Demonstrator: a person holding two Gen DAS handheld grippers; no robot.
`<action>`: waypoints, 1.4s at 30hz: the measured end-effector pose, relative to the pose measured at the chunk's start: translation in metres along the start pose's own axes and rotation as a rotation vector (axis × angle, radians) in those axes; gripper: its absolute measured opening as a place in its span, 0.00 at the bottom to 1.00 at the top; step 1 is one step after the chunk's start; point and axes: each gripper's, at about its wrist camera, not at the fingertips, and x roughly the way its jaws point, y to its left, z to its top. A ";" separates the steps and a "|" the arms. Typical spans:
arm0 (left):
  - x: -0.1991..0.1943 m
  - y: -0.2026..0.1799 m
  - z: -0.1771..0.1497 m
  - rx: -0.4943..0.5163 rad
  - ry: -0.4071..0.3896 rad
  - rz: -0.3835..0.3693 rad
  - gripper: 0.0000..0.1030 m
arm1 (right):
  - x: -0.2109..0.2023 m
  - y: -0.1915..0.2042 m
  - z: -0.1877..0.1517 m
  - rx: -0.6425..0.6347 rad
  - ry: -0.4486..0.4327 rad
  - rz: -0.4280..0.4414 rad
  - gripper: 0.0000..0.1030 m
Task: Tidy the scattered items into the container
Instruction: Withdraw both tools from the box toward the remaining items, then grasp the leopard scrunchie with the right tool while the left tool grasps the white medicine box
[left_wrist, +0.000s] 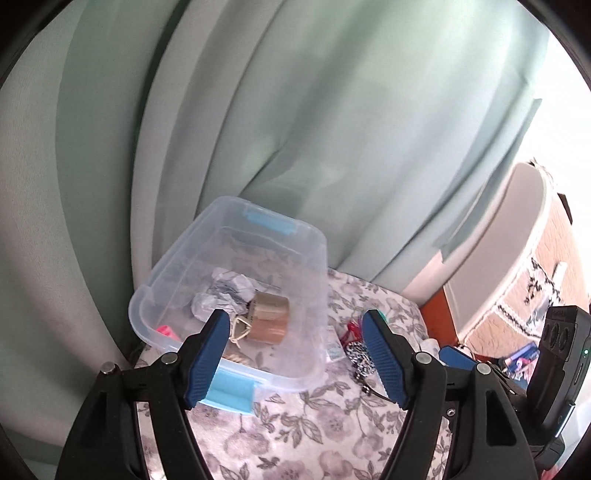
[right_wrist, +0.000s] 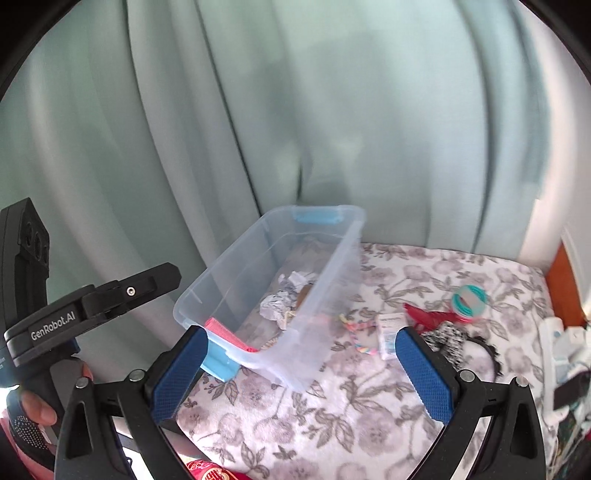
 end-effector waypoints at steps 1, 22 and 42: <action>-0.002 -0.008 -0.002 0.015 0.001 -0.003 0.73 | -0.007 -0.006 -0.002 0.014 -0.011 -0.003 1.00; 0.069 -0.105 -0.085 0.200 0.312 -0.024 0.73 | -0.073 -0.130 -0.063 0.304 -0.047 -0.179 1.00; 0.188 -0.103 -0.094 0.239 0.402 0.095 0.73 | 0.037 -0.183 -0.084 0.380 0.157 -0.141 1.00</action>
